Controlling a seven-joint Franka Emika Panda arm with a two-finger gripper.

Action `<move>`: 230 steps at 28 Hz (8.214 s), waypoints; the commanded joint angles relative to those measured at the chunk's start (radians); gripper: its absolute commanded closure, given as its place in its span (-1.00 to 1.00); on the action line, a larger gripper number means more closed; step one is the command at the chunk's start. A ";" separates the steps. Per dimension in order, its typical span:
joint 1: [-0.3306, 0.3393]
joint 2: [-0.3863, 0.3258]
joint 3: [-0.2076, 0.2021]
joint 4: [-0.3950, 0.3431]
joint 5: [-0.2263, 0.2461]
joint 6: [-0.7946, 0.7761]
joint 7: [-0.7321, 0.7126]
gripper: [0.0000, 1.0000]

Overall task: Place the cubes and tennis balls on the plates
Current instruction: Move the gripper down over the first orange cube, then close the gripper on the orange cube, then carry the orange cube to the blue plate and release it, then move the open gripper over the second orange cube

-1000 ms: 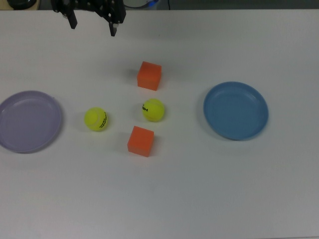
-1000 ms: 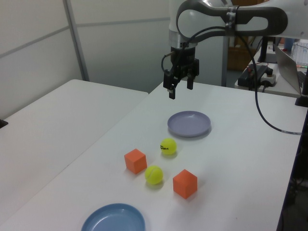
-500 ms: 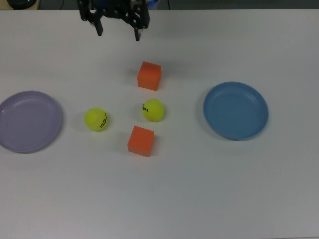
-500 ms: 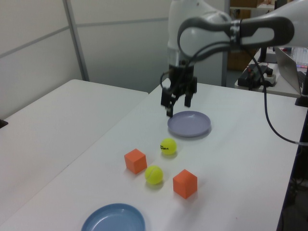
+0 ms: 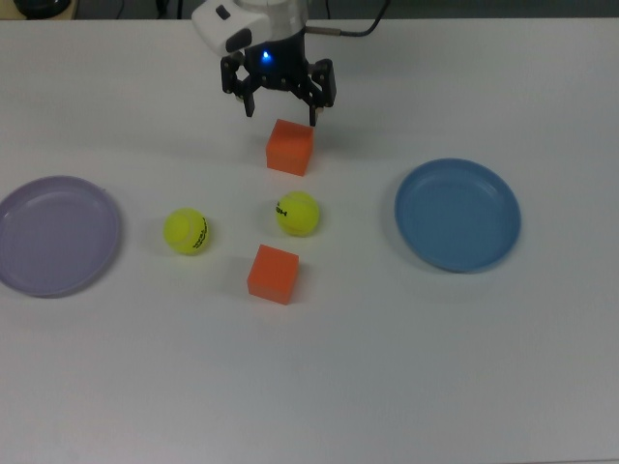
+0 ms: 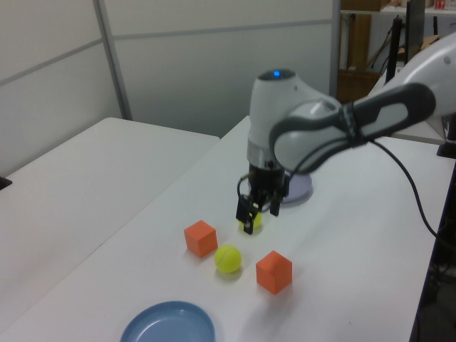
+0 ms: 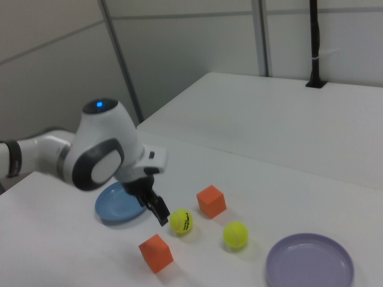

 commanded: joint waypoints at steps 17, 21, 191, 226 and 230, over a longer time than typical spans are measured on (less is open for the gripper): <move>-0.032 0.008 0.018 -0.166 0.022 0.148 0.016 -1.00; -0.031 0.023 0.018 -0.179 0.022 0.185 0.018 -1.00; 0.209 0.469 0.155 0.470 -0.239 0.120 0.521 -1.00; 0.092 0.504 -0.092 0.506 -0.153 0.113 0.079 -1.00; 0.091 0.520 -0.092 0.506 -0.158 0.114 0.077 -1.00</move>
